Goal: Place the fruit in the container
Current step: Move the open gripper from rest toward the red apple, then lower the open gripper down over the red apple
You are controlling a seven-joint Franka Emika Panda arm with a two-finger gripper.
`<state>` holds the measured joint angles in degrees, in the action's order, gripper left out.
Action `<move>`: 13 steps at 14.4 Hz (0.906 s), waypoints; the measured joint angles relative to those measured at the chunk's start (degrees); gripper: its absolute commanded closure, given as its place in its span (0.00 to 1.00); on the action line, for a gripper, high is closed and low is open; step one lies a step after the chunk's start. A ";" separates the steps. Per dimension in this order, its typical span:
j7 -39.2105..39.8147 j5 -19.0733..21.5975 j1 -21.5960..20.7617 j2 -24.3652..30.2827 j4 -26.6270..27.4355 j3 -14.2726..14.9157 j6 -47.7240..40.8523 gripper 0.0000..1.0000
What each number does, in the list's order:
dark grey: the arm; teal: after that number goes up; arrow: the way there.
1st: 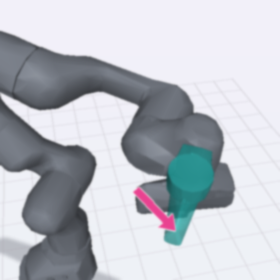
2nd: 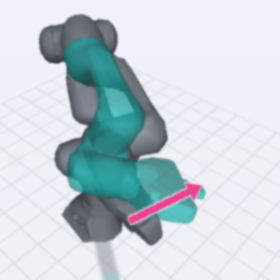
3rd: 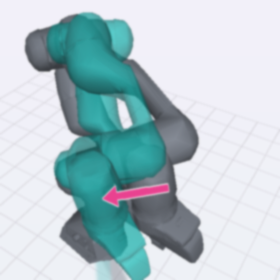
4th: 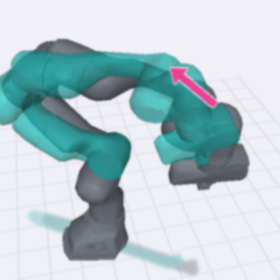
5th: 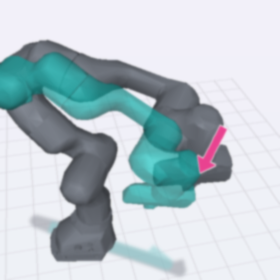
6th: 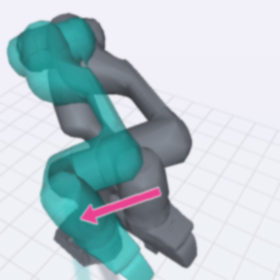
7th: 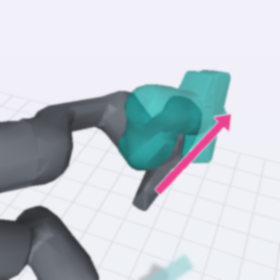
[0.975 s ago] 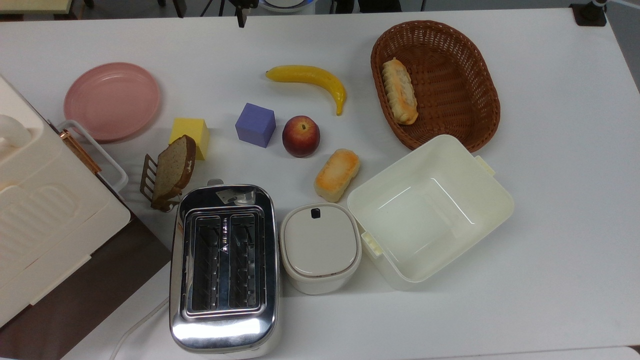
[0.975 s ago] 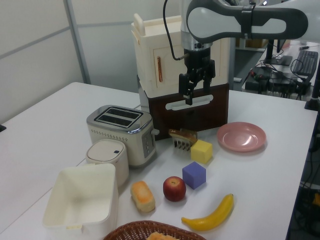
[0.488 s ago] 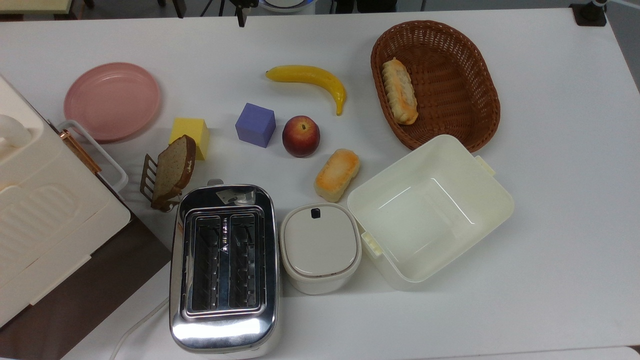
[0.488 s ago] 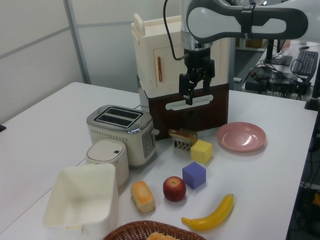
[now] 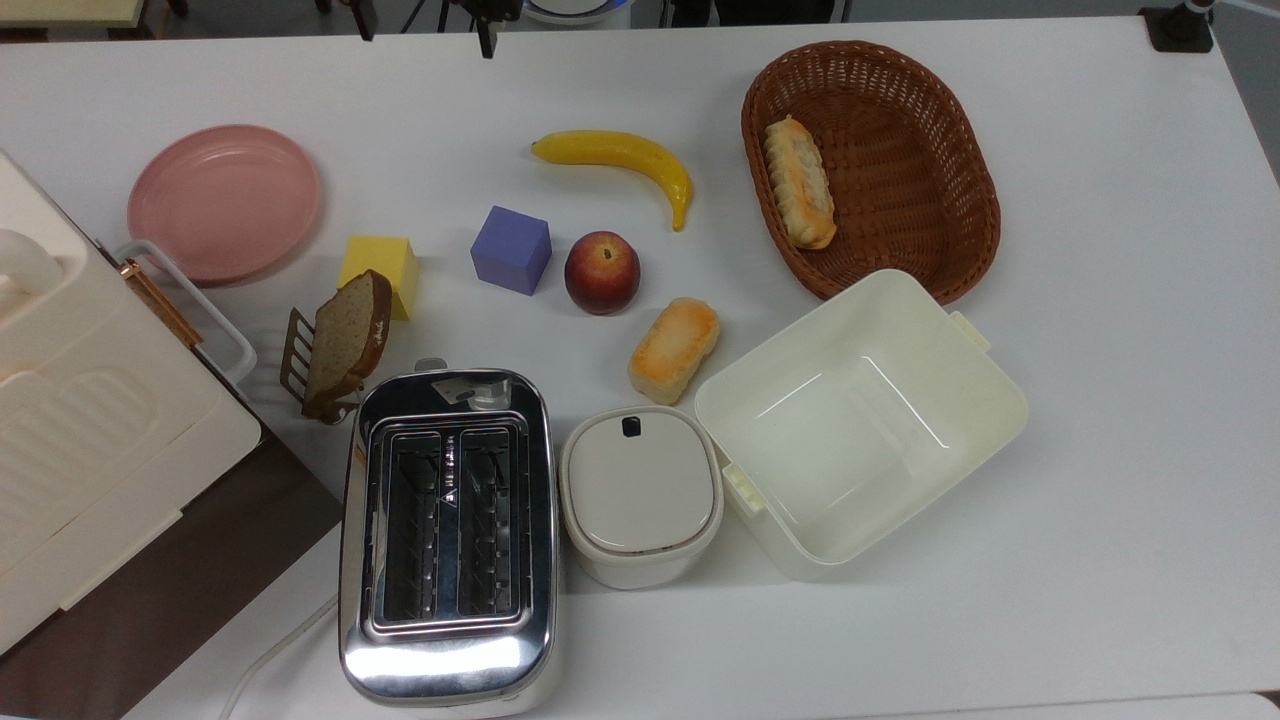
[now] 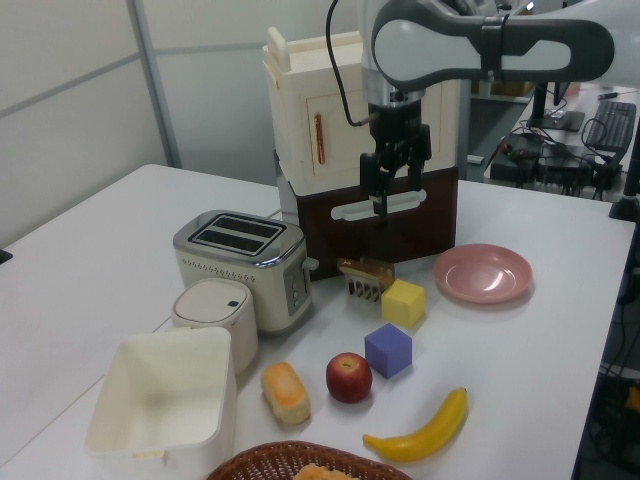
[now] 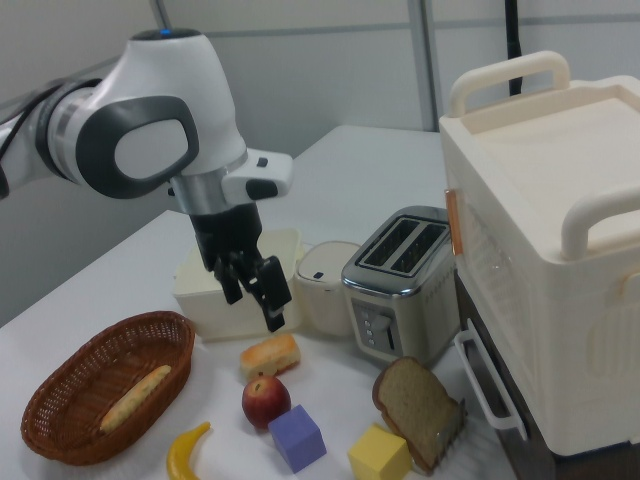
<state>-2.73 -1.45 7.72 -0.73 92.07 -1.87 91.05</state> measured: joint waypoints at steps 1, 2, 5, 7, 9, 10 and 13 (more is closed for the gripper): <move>0.00 0.00 -0.15 -0.01 0.55 -0.03 -0.66 0.00; 0.00 0.00 -0.38 0.00 0.99 -0.03 -1.04 0.00; 0.00 0.00 -0.72 0.01 1.57 -0.14 -1.23 0.00; 0.00 0.00 -1.29 -0.02 2.81 -0.19 -1.24 0.00; -3.02 2.51 -2.15 -0.09 4.91 -0.21 -0.04 0.00; -9.96 5.51 -2.40 -0.17 6.87 -0.22 2.52 0.00; -23.50 7.00 -3.75 -0.51 10.79 -0.26 4.90 0.00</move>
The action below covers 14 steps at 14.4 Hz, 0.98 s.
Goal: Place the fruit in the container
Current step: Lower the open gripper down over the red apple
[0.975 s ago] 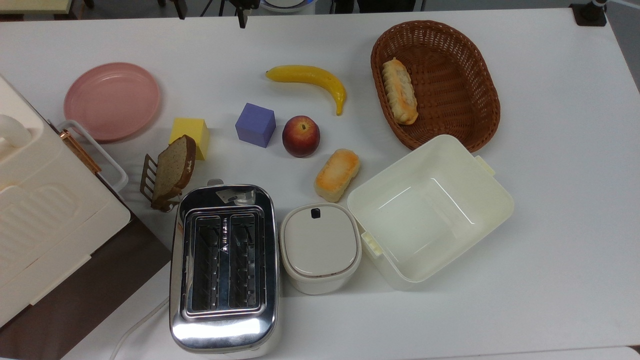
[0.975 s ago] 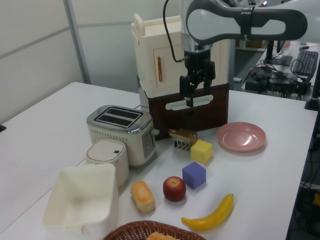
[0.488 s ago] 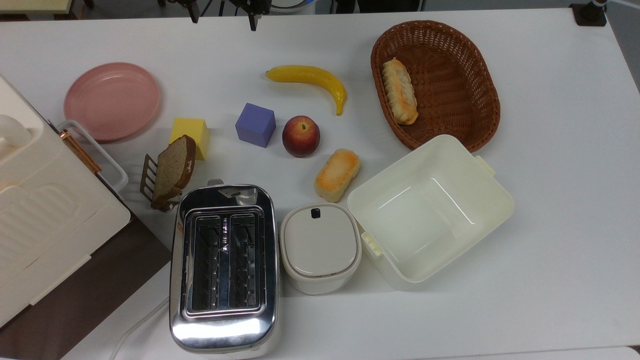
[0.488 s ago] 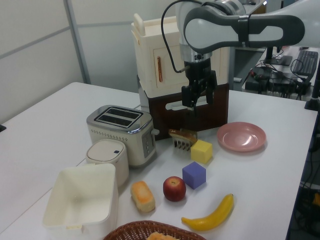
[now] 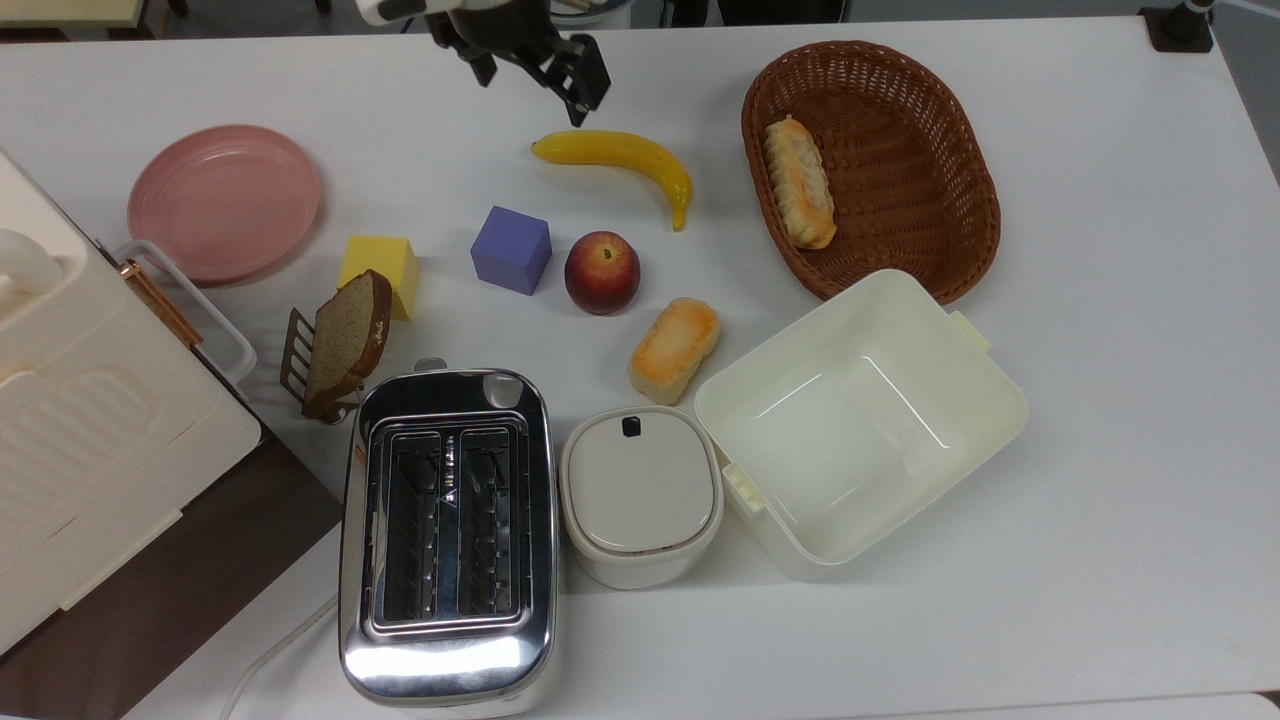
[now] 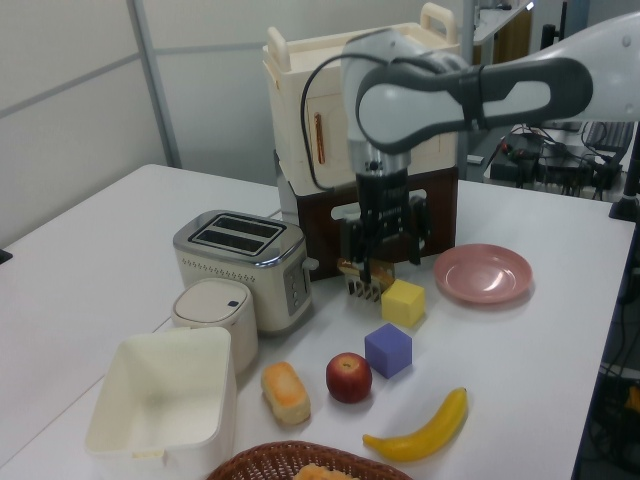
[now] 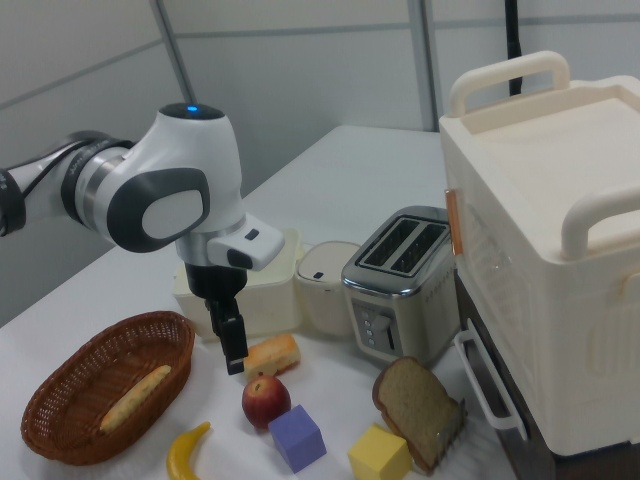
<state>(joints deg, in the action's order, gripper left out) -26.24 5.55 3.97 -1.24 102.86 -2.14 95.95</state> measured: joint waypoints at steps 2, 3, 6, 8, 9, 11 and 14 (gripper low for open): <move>-5.85 0.02 -0.57 -0.15 0.58 -0.01 0.29 0.00; -8.13 0.02 -0.70 -0.18 0.86 -0.02 0.39 0.00; -11.35 0.02 -0.91 -0.36 1.56 -0.40 0.76 0.00; -15.47 0.02 -0.94 -0.43 1.73 -0.57 2.39 0.00; -17.74 0.02 -0.94 -0.47 2.01 -0.59 3.89 0.00; -20.33 -0.46 -0.97 -0.63 3.41 -0.72 6.83 0.00; -26.37 -2.21 -1.31 -1.99 4.94 -2.50 12.24 0.00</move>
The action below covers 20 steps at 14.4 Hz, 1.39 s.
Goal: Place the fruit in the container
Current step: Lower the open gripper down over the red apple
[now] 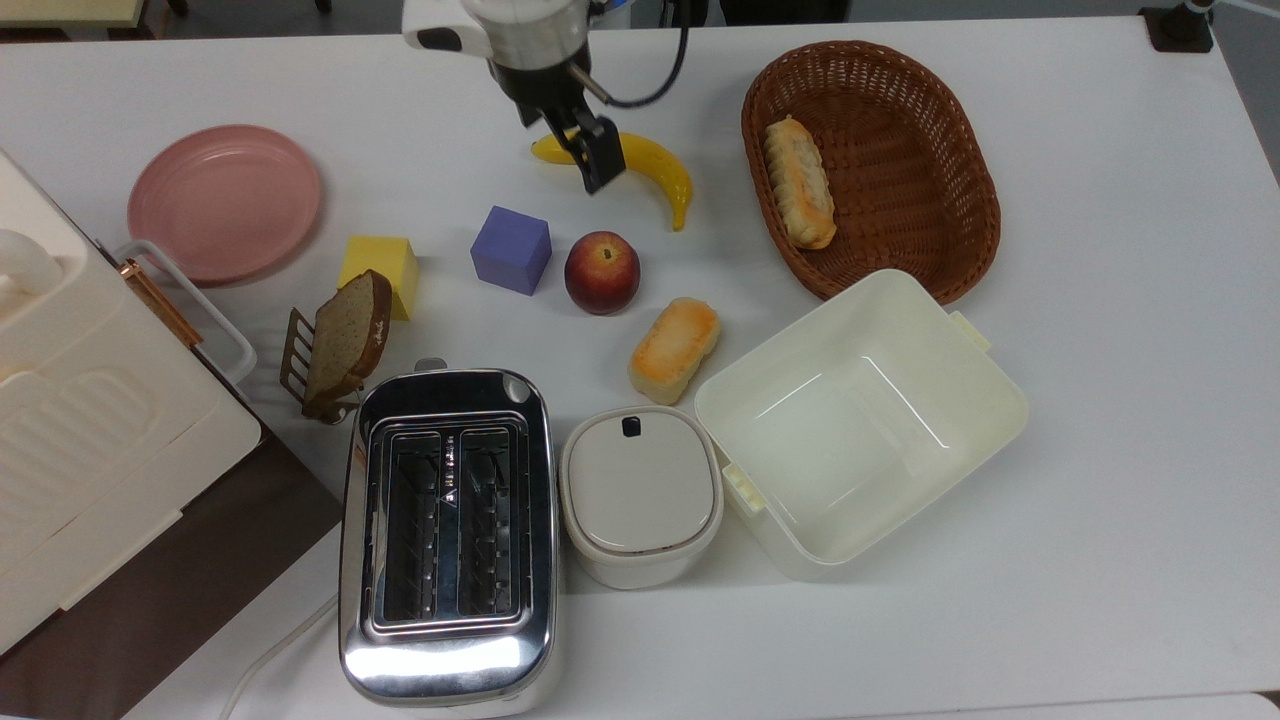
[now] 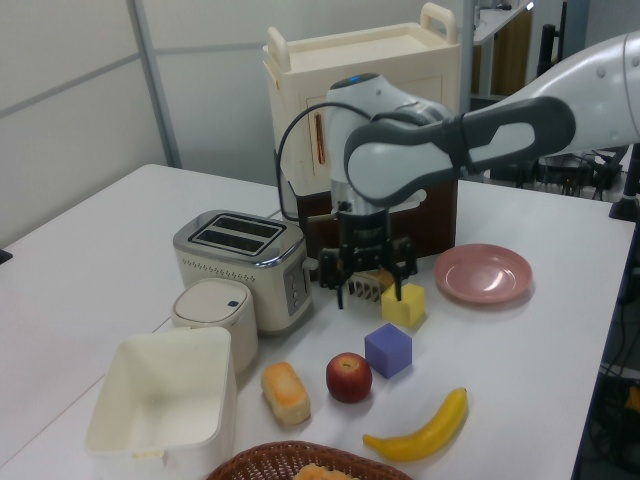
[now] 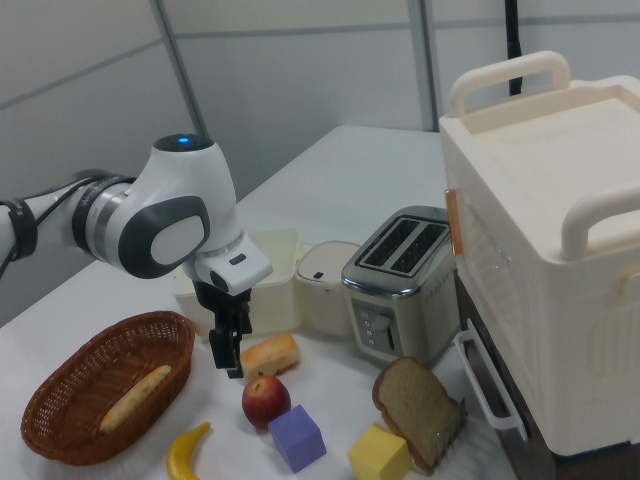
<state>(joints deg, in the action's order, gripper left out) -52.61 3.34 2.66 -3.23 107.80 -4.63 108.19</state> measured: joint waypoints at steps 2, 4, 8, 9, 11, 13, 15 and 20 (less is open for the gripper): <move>-11.86 -1.16 -0.13 -1.61 0.66 -0.41 5.87 0.00; -21.85 -3.34 -0.10 -2.95 0.65 -0.41 8.81 0.00; -33.34 -5.35 -0.08 -3.67 0.49 -0.41 8.64 0.00; -34.87 -5.35 -0.09 -3.68 0.51 -0.41 7.42 0.00; -37.22 -5.35 -0.14 -3.75 0.77 -0.41 5.66 0.00; -39.81 -5.35 -0.25 -4.22 1.39 -0.42 4.60 0.00; -42.68 -5.35 -1.76 -6.19 2.31 -0.51 4.59 0.00; -44.18 -5.37 -5.44 -7.53 3.43 -0.39 10.28 0.00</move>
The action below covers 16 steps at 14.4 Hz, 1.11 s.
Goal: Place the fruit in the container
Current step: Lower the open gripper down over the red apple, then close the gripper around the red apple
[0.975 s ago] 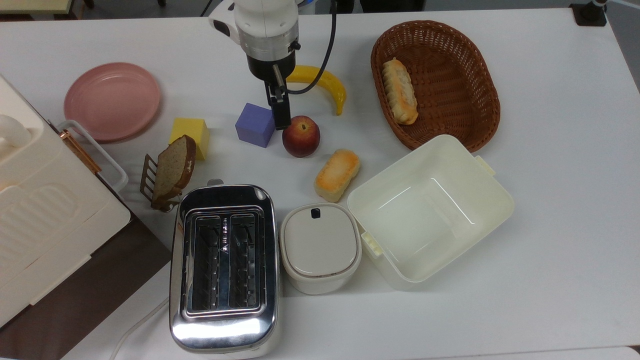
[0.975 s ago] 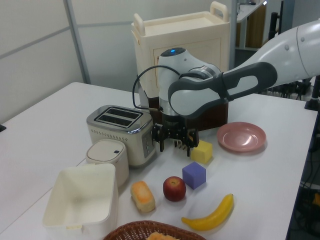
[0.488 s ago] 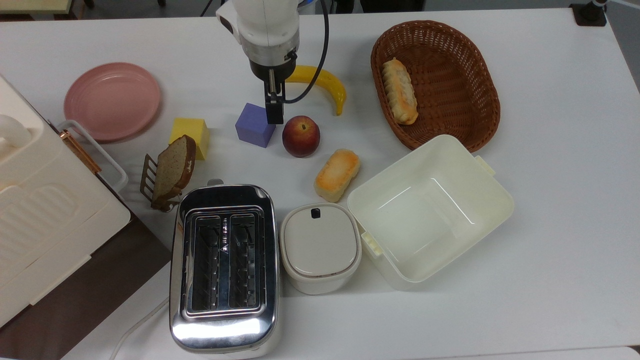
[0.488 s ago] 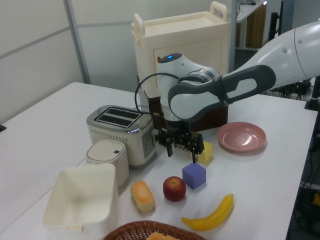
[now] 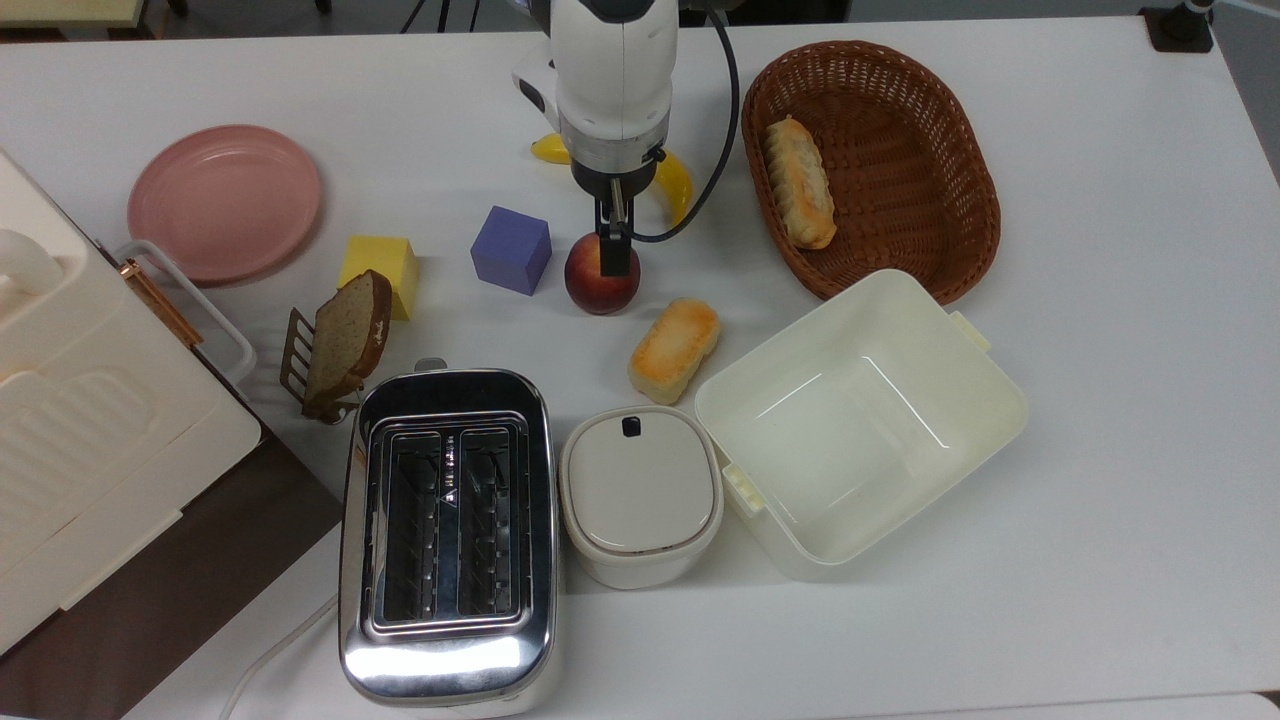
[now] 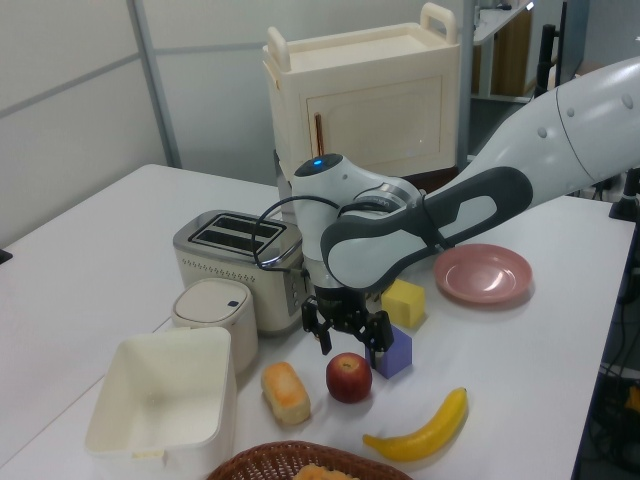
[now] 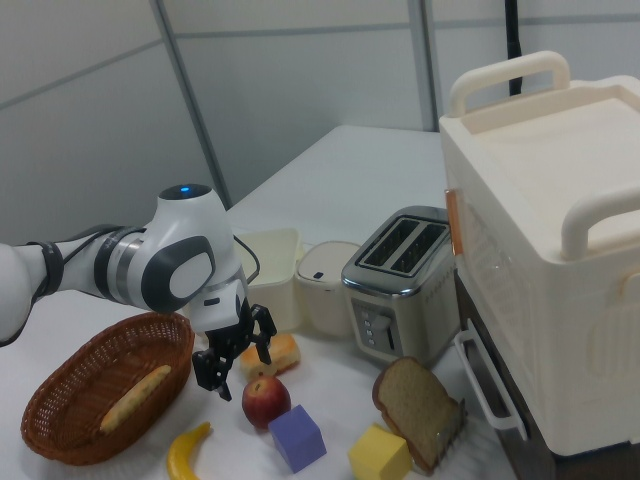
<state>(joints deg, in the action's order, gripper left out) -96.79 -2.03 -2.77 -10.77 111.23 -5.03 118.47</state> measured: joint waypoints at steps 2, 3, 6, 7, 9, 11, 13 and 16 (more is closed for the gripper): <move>-0.01 0.00 -0.02 0.00 0.16 0.72 1.95 0.00; -0.01 -0.01 -0.02 0.00 0.20 1.18 2.96 0.00; -0.23 -0.13 0.00 -0.03 0.57 1.59 4.49 0.00; -0.32 -0.30 0.00 -0.09 0.73 1.59 4.50 0.00; -0.37 -0.47 -0.01 -0.26 1.21 1.59 4.51 0.00; -0.38 -1.08 -0.10 -0.31 2.19 1.59 4.52 0.00; -0.44 -1.56 -0.28 -0.54 3.23 1.59 4.77 0.00; -0.44 -1.86 -0.32 -1.24 3.81 1.59 6.56 0.00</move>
<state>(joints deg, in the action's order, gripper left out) -97.23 -3.89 -3.09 -12.01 115.04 -3.44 125.03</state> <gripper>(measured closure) 0.000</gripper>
